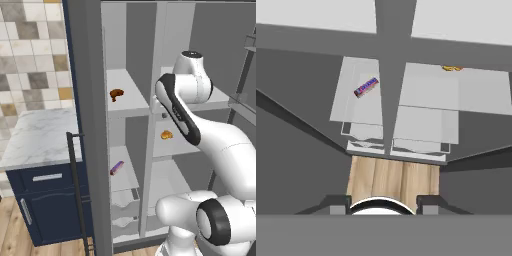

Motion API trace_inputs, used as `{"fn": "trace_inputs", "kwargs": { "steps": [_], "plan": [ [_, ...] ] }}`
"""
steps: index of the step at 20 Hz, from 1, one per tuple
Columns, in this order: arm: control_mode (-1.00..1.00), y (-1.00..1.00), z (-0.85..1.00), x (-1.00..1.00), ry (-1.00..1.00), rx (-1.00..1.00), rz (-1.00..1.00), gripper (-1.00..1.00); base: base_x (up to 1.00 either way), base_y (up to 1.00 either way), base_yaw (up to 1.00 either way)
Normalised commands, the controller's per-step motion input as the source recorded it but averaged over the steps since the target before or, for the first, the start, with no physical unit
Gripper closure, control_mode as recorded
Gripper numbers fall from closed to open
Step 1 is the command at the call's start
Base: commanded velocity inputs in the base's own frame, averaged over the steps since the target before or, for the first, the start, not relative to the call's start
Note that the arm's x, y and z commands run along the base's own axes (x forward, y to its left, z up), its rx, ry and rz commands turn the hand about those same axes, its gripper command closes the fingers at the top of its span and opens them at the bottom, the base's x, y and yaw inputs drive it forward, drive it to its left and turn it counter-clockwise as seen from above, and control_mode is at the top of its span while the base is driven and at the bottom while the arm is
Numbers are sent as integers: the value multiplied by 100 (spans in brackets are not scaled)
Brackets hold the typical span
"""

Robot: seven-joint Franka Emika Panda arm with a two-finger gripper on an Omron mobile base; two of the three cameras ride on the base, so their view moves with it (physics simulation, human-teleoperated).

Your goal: Pick up the frozen chicken drumstick from the freezer, place it on any shelf in the fridge, and close the fridge and freezer doors when done.

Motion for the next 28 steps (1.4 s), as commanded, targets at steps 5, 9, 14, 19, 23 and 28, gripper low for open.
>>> {"fn": "trace_inputs", "kwargs": {
  "steps": [5, 9, 14, 19, 23, 28],
  "plan": [
    [-100, 48, 1, 3, -8, -2, -12, -100, 0, 0, 0],
    [-100, 60, 0, 25, -9, 0, -19, -100, 0, 0, 0],
    [-100, 18, 1, 27, -4, 3, -7, -100, 0, 0, 0],
    [-100, 15, 0, 37, 0, 2, 0, -100, 0, 0, 0],
    [-100, 40, 0, 55, -1, 2, 5, -100, 0, 0, 0],
    [-100, 22, 0, 50, -7, 3, 5, -100, 0, 0, 0]
  ]
}}
